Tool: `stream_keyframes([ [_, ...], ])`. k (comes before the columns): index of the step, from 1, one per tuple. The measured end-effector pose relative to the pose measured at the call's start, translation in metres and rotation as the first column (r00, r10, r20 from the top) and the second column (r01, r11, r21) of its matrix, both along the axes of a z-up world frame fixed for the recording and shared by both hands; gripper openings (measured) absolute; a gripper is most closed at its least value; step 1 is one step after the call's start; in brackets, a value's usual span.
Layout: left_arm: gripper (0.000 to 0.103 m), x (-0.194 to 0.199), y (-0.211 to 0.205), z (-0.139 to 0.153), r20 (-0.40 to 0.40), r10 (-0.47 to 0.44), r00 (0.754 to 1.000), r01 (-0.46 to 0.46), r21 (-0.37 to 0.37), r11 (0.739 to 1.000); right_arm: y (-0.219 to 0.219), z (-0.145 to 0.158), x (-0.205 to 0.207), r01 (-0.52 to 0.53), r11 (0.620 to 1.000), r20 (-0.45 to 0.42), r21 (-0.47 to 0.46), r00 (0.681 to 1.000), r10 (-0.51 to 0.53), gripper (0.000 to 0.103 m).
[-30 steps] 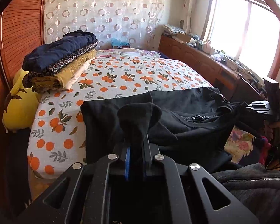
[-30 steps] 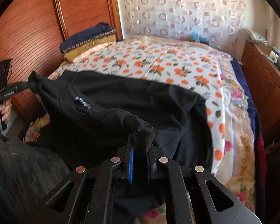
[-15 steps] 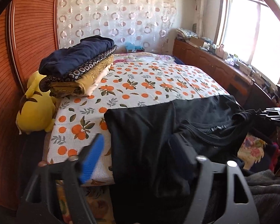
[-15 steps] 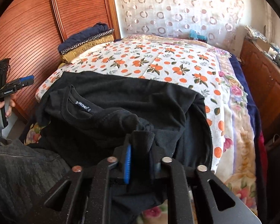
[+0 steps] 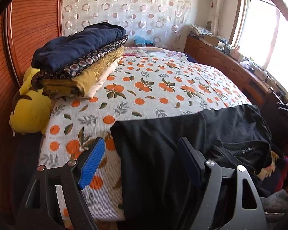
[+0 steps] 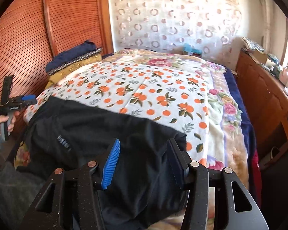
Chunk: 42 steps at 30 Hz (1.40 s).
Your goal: Fold small clothes
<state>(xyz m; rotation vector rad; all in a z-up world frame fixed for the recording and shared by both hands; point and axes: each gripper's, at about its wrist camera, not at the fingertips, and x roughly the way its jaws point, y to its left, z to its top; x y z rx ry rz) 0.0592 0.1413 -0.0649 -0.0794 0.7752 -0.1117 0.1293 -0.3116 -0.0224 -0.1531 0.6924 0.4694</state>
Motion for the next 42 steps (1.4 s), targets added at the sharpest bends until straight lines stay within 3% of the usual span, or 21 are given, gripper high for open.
stream_keyframes([
  [8, 0.079, 0.013, -0.008, -0.001, -0.004, -0.046, 0.999, 0.046, 0.015, 0.999, 0.016, -0.018, 0.032, 0.042, 0.999, 0.002, -0.003, 0.999, -0.042, 0.054],
  [10, 0.079, 0.019, -0.007, -0.004, -0.017, -0.044, 0.999, 0.044, 0.013, 0.999, 0.021, -0.024, 0.041, 0.043, 0.999, -0.005, -0.015, 0.999, -0.043, 0.059],
  [19, 0.079, 0.053, 0.0, -0.023, -0.07, -0.017, 0.997, 0.017, 0.005, 1.0, 0.025, -0.051, 0.094, 0.089, 0.994, -0.061, -0.067, 0.994, -0.093, 0.062],
  [34, 0.079, 0.071, 0.005, -0.044, -0.119, 0.007, 0.993, -0.005, 0.018, 1.0, 0.001, -0.076, 0.117, 0.118, 0.993, -0.138, 0.021, 0.984, -0.114, 0.063],
  [37, 0.068, 0.071, 0.006, -0.044, -0.109, 0.011, 0.994, -0.009, 0.017, 1.0, 0.003, -0.078, 0.115, 0.106, 0.994, -0.133, 0.016, 0.986, -0.102, 0.062],
  [38, 0.06, 0.07, 0.006, -0.043, -0.106, 0.018, 0.994, -0.017, 0.019, 1.0, 0.004, -0.078, 0.112, 0.098, 0.995, -0.136, 0.018, 0.986, -0.095, 0.062],
  [40, 0.05, 0.065, 0.007, -0.043, -0.099, 0.008, 0.995, -0.008, -0.001, 1.0, 0.005, -0.077, 0.108, 0.079, 0.997, -0.135, 0.021, 0.988, -0.075, 0.036],
  [42, 0.035, 0.061, 0.008, -0.043, -0.097, -0.003, 0.995, 0.0, -0.026, 1.0, 0.007, -0.077, 0.102, 0.059, 0.997, -0.143, 0.049, 0.988, -0.052, 0.02],
])
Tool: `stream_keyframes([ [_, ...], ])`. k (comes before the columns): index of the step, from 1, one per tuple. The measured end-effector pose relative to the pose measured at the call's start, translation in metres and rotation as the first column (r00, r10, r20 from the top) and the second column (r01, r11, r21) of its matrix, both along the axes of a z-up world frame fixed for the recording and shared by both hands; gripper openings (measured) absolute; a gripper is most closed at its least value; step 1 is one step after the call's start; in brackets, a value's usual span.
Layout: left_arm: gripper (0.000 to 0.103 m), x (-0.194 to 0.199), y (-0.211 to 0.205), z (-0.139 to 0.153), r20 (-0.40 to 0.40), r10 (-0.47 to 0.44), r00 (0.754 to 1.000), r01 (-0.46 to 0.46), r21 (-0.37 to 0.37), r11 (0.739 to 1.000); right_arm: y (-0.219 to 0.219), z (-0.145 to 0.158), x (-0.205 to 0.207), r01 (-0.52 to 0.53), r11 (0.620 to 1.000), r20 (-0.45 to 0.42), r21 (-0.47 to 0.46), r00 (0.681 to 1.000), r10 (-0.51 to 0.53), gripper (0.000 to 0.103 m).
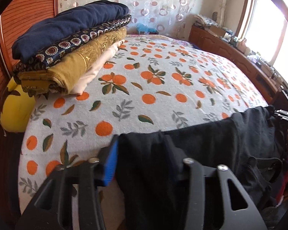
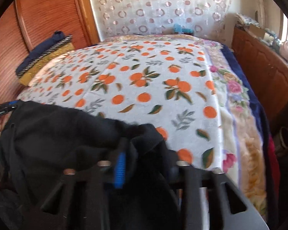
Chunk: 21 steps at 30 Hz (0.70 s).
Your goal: Fold small clothes
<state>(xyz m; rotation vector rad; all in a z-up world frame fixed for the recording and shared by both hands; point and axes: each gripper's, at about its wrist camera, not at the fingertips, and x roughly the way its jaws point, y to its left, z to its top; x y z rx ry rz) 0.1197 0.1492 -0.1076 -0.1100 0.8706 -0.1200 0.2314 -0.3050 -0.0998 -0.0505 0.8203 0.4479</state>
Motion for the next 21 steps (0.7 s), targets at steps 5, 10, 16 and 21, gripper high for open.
stream_keyframes([
  [5, 0.015, -0.012, -0.005, 0.008, 0.03, -0.027, 0.999, 0.028, -0.028, 0.999, -0.003, 0.002, -0.018, 0.006, 0.999, 0.023, 0.039, 1.0, -0.007, 0.012],
  [10, 0.012, -0.042, -0.014, 0.046, 0.162, -0.04, 0.986, 0.048, -0.051, 0.998, -0.016, 0.031, -0.051, 0.013, 0.993, 0.117, 0.12, 0.993, -0.027, 0.011],
  [16, 0.011, -0.09, -0.018, 0.109, 0.324, -0.04, 0.945, 0.067, -0.071, 0.995, -0.031, 0.079, -0.098, 0.011, 0.986, 0.231, 0.166, 0.972, -0.05, 0.01],
  [21, 0.011, -0.121, -0.027, 0.162, 0.44, -0.064, 0.896, 0.096, -0.05, 0.994, -0.032, 0.121, -0.134, 0.002, 0.991, 0.337, 0.132, 0.941, -0.047, 0.01],
])
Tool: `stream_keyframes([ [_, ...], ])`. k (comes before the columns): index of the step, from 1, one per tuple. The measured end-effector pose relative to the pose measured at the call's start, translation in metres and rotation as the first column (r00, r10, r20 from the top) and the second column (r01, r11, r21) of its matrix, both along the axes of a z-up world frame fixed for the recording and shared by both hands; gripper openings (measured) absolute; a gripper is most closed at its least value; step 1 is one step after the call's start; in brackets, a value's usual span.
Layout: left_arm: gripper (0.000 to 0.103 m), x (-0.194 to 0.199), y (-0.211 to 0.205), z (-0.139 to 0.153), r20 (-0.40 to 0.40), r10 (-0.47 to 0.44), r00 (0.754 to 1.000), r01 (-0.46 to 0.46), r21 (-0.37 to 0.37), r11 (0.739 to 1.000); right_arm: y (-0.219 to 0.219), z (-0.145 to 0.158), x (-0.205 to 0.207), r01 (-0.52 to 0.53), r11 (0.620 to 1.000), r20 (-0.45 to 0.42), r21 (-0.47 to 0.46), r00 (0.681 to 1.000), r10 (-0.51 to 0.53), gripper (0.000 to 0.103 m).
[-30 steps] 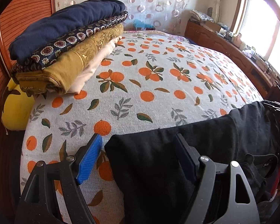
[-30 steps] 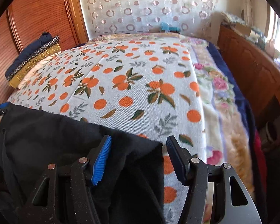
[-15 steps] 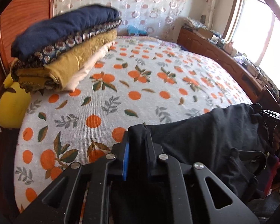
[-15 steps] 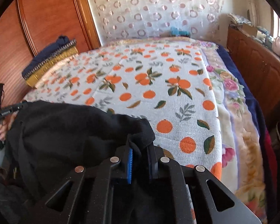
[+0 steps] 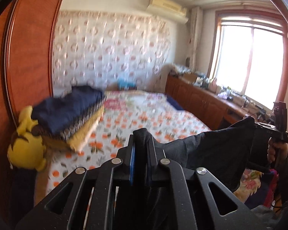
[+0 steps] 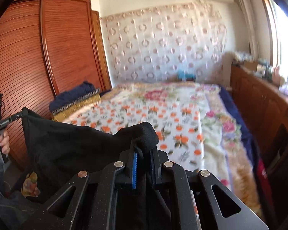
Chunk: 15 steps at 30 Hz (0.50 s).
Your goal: Fold small clothes
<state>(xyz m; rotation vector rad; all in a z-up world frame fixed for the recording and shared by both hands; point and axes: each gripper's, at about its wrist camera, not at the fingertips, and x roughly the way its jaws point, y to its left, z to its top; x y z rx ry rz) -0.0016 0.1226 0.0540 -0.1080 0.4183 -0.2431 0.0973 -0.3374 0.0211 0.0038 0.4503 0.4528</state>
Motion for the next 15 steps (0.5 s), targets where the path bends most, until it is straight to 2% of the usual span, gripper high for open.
stream_keyframes([
  [4, 0.011, -0.02, -0.002, 0.046, 0.116, -0.022, 0.993, 0.023, -0.004, 1.0, -0.007, 0.043, -0.035, 0.004, 1.0, 0.114, -0.006, 0.994, -0.003, 0.01],
  [8, 0.011, -0.021, -0.002, 0.081, 0.196, -0.016, 0.98, 0.01, 0.031, 0.999, -0.017, 0.085, -0.061, 0.021, 0.999, 0.219, -0.026, 0.976, -0.015, 0.01],
  [11, 0.011, -0.002, 0.002, 0.101, 0.229, 0.004, 0.973, -0.017, 0.054, 0.998, -0.02, 0.11, -0.061, 0.058, 0.996, 0.28, -0.063, 0.959, -0.038, 0.01],
  [15, 0.011, 0.052, 0.004, 0.113, 0.225, 0.047, 0.973, -0.069, 0.093, 0.993, -0.014, 0.126, -0.024, 0.096, 0.99, 0.287, -0.103, 0.956, -0.063, 0.01],
])
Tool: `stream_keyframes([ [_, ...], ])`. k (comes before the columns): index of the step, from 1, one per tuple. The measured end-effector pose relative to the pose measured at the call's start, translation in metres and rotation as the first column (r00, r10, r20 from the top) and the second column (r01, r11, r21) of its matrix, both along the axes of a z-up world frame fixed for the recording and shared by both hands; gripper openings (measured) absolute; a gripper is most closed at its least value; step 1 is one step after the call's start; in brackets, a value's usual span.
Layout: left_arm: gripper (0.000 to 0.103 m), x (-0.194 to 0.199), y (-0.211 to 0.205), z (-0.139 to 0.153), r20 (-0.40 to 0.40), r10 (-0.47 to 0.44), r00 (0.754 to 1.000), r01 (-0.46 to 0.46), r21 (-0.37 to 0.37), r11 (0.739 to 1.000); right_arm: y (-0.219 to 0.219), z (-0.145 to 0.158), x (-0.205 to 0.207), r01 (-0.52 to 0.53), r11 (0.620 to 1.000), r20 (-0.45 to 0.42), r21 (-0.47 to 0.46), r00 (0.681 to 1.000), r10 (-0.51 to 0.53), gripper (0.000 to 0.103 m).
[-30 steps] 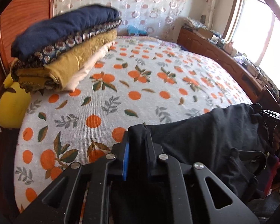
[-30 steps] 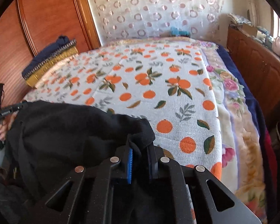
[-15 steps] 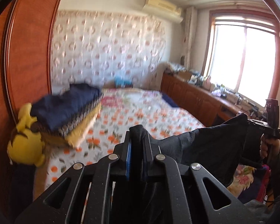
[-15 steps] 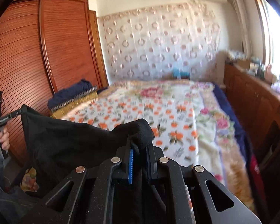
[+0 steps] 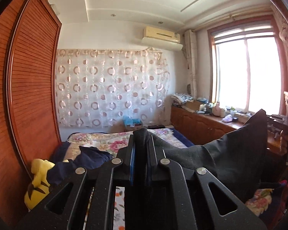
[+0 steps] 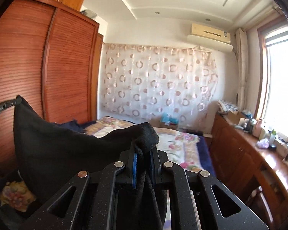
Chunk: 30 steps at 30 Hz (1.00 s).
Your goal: Fold small clothes
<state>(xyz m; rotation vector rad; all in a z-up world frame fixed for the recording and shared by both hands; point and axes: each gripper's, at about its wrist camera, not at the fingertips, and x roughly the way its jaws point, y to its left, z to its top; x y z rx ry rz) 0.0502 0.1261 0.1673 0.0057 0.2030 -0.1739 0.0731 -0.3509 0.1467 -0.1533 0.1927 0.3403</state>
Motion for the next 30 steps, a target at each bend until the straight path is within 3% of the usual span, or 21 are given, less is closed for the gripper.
stream_keyframes([
  [2, 0.011, 0.027, -0.006, -0.001, -0.01, 0.032, 0.999, -0.031, 0.049, 0.998, 0.009, -0.003, 0.024, 0.01, 1.0, -0.023, -0.018, 1.0, -0.01, 0.01],
  [5, 0.011, 0.079, -0.008, -0.018, -0.067, 0.053, 0.996, -0.049, 0.064, 0.997, 0.033, -0.016, 0.073, 0.052, 0.995, -0.065, -0.081, 0.996, -0.058, 0.01],
  [8, 0.011, 0.136, -0.006, -0.057, -0.14, 0.077, 0.987, -0.067, 0.072, 0.995, 0.052, -0.05, 0.134, 0.096, 0.988, -0.14, -0.122, 0.984, -0.113, 0.01],
  [10, 0.011, 0.179, -0.005, -0.099, -0.229, 0.088, 0.97, -0.072, 0.075, 0.995, 0.06, -0.086, 0.178, 0.111, 0.987, -0.222, -0.12, 0.965, -0.136, 0.01],
  [14, 0.029, 0.214, -0.009, -0.15, -0.354, 0.046, 0.934, -0.031, 0.047, 0.998, 0.073, -0.161, 0.241, 0.135, 0.982, -0.368, -0.13, 0.913, -0.174, 0.011],
  [16, 0.042, 0.216, -0.01, -0.163, -0.371, 0.049, 0.927, -0.034, 0.048, 0.998, 0.08, -0.189, 0.258, 0.176, 0.975, -0.423, -0.138, 0.879, -0.219, 0.022],
  [18, 0.055, 0.212, -0.01, -0.167, -0.37, 0.03, 0.929, -0.014, 0.048, 0.999, 0.084, -0.2, 0.264, 0.208, 0.967, -0.433, -0.148, 0.866, -0.252, 0.031],
  [21, 0.076, 0.199, -0.01, -0.169, -0.381, -0.003, 0.925, 0.013, 0.024, 1.0, 0.088, -0.194, 0.255, 0.214, 0.968, -0.416, -0.134, 0.874, -0.251, 0.064],
  [24, 0.077, 0.184, -0.012, -0.168, -0.402, -0.053, 0.914, 0.047, -0.025, 0.999, 0.088, -0.179, 0.245, 0.194, 0.973, -0.407, -0.123, 0.885, -0.228, 0.065],
  [30, 0.078, 0.16, -0.02, -0.175, -0.426, -0.074, 0.902, 0.07, -0.024, 0.997, 0.058, -0.179, 0.189, 0.101, 0.993, -0.411, -0.059, 0.904, -0.116, 0.065],
])
